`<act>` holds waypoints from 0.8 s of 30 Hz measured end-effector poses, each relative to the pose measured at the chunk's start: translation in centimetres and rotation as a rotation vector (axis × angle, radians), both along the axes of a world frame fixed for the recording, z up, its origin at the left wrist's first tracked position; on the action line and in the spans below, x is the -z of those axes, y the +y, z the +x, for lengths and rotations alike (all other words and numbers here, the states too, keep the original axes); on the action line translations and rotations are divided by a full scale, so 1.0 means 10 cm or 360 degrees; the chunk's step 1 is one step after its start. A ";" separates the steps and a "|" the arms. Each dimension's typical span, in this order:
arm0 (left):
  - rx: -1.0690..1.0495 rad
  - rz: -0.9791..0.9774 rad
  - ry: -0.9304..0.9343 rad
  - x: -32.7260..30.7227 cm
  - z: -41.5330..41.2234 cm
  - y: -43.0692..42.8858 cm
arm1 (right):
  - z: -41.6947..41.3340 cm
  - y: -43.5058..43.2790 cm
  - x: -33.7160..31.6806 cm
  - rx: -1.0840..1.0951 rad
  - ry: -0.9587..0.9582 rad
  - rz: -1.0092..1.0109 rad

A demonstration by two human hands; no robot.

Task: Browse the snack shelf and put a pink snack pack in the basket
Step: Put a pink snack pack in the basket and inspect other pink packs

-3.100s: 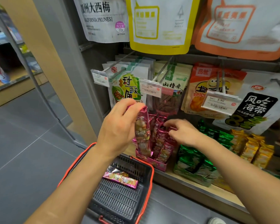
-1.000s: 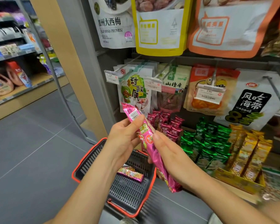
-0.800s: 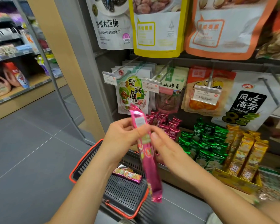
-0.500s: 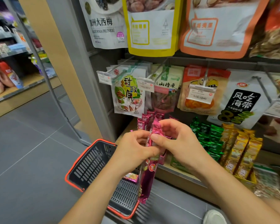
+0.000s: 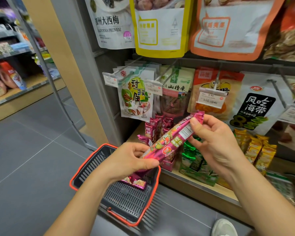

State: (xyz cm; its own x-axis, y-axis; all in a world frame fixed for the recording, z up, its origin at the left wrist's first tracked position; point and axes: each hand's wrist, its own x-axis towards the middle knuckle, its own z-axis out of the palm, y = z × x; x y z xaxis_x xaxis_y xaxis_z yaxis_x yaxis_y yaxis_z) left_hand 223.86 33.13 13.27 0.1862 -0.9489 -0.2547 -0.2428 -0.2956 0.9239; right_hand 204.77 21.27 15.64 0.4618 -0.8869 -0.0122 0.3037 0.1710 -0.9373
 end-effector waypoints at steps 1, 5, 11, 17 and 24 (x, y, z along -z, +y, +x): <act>0.0001 0.0008 -0.0036 0.00 0.04 0.03 | -0.02 -0.01 0.00 0.0009 -0.0018 0.0017; 0.0003 -0.0007 -0.0139 0.01 0.19 0.11 | -0.08 -0.03 0.01 0.0031 -0.0001 0.0056; -0.0173 -0.0244 -0.0065 -0.08 0.36 0.13 | -0.17 -0.16 0.07 0.0152 0.0160 0.0207; -0.0493 -0.0571 -0.0053 -0.06 0.48 0.14 | -0.16 -0.17 0.11 -0.0169 0.0486 0.0181; -0.0741 -0.0681 0.0130 0.04 0.54 0.10 | -0.10 -0.13 0.18 -0.0306 0.0589 0.0185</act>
State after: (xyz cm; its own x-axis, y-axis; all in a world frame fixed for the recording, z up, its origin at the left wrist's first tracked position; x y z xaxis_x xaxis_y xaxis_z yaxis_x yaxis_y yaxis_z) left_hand 229.22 34.16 12.82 0.5996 -0.7943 0.0980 -0.1015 0.0460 0.9938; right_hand 203.78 19.98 13.85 0.5643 -0.7679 -0.3031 -0.0973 0.3027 -0.9481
